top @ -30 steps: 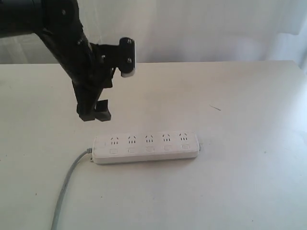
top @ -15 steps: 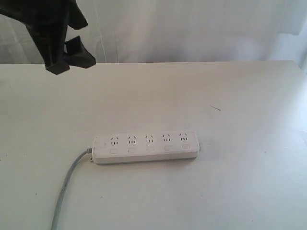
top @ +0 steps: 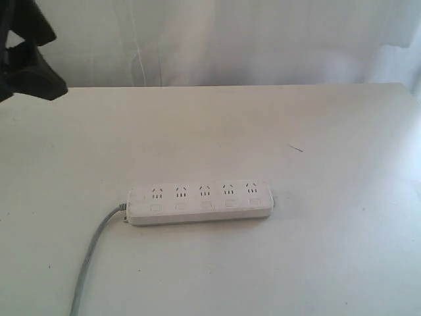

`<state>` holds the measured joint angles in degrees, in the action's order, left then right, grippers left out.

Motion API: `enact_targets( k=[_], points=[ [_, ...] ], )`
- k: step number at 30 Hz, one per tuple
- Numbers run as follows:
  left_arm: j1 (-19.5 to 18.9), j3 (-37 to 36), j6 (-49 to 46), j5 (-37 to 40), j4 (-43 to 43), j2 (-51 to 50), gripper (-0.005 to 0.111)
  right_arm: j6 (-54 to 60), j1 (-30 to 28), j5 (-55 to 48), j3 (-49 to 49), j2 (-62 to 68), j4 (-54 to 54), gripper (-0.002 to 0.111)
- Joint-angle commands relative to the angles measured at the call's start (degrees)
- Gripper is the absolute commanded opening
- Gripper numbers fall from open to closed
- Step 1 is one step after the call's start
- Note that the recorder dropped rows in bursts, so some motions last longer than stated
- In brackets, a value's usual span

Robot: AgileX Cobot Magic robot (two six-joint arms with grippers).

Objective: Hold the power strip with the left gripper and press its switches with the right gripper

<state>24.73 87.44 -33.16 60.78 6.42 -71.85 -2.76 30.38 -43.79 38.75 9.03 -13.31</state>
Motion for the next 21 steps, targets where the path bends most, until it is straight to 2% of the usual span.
enact_targets(
  k=[1, 12, 21],
  points=[
    [-0.1, -0.3, 4.0, 6.2, 4.7, 4.2, 0.071, 0.5, -0.1, 2.2, -0.2, -0.3, 0.4, 0.0],
    [-0.1, -7.3, 12.4, 8.3, 7.6, 19.1, 0.071, 0.5, -0.1, 1.7, -0.2, -0.3, 0.6, 0.0],
    [-0.1, -25.2, 22.0, 6.2, 8.5, 33.3, 0.07, 0.5, -0.1, 4.6, -3.9, -0.3, 6.4, 0.0]
  ],
)
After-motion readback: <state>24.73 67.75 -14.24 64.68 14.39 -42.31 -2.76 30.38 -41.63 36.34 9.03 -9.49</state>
